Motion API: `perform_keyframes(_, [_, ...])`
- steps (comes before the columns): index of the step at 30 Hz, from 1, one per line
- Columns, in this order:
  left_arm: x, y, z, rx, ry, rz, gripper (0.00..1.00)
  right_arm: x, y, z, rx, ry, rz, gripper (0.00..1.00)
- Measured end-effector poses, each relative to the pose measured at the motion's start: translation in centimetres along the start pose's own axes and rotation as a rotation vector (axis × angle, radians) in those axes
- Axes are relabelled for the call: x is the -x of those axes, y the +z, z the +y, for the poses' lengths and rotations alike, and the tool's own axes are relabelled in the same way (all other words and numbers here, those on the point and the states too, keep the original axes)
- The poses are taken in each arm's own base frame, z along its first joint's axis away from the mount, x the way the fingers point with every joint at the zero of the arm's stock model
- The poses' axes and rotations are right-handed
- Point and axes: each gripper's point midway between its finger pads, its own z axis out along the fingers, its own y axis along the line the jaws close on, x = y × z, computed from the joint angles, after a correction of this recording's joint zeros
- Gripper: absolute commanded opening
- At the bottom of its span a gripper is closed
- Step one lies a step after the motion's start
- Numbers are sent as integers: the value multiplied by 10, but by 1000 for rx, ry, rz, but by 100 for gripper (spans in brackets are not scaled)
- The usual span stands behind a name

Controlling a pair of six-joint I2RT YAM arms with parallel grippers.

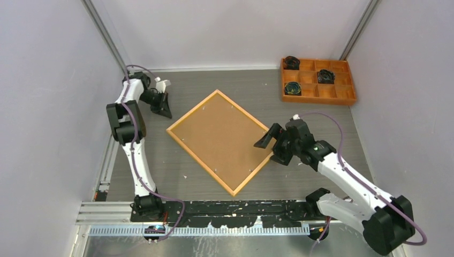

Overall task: Put the photo into the frame
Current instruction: Adjust the photo frame at the center of the board.

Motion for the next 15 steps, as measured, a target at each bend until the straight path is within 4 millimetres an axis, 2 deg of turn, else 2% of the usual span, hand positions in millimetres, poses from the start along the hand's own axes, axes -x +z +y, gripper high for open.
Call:
perform_keyframes(3, [-4, 19, -8, -11, 15, 44, 5, -12, -8, -20, -31, 35, 11, 100])
perform_keyframes(5, [-12, 30, -18, -26, 25, 80, 5, -19, -4, -33, -57, 55, 26, 100])
perform_keyframes(9, [-21, 42, -30, -42, 65, 124, 4, -30, 13, -59, -142, 81, 69, 100])
perform_keyframes(15, [-43, 43, -46, -75, 109, 172, 2, -22, 47, -80, -227, 105, 90, 100])
